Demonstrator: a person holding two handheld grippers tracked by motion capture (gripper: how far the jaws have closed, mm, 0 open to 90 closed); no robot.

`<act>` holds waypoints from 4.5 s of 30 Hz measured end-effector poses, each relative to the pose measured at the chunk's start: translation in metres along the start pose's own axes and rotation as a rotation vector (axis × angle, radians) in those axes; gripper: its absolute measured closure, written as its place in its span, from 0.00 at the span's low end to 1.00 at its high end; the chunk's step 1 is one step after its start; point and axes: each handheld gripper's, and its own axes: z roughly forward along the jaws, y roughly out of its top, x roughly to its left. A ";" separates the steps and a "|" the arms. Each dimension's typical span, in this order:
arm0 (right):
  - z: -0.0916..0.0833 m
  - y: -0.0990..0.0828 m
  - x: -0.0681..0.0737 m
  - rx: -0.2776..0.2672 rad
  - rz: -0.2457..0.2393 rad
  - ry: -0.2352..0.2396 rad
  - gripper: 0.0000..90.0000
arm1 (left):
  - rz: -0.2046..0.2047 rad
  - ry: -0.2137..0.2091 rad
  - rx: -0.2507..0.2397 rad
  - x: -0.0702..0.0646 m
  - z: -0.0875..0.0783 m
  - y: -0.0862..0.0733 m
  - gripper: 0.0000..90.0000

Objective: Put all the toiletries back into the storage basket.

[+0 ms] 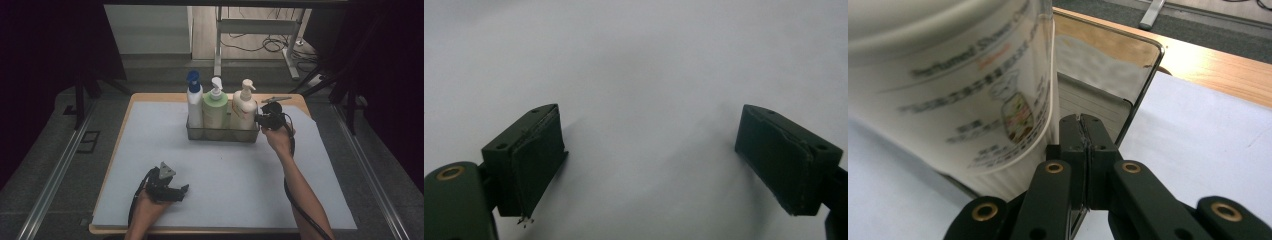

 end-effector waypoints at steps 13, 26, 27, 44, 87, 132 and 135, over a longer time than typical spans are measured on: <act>0.012 -0.005 0.000 0.020 0.022 0.014 0.98 | -0.001 -0.001 -0.001 0.000 0.000 0.000 0.13; 0.019 -0.004 0.015 0.023 -0.002 0.048 0.96 | -0.001 -0.001 -0.001 0.000 0.000 0.000 0.13; 0.019 -0.004 0.016 0.026 -0.006 0.053 0.96 | -0.001 -0.001 -0.001 0.000 0.000 0.000 0.13; 0.019 -0.001 0.030 0.024 -0.023 0.070 0.99 | 0.000 -0.001 0.001 0.000 0.000 0.000 0.13; -0.015 -0.009 0.021 0.001 -0.046 0.027 0.61 | -0.001 0.000 -0.002 0.000 0.000 0.000 0.13; -0.073 -0.054 0.031 0.040 -0.165 0.134 0.14 | -0.001 0.001 -0.003 0.000 0.000 0.000 0.13; -0.079 -0.058 0.031 0.044 -0.179 0.129 0.11 | -0.001 0.001 -0.003 0.000 0.000 0.000 0.13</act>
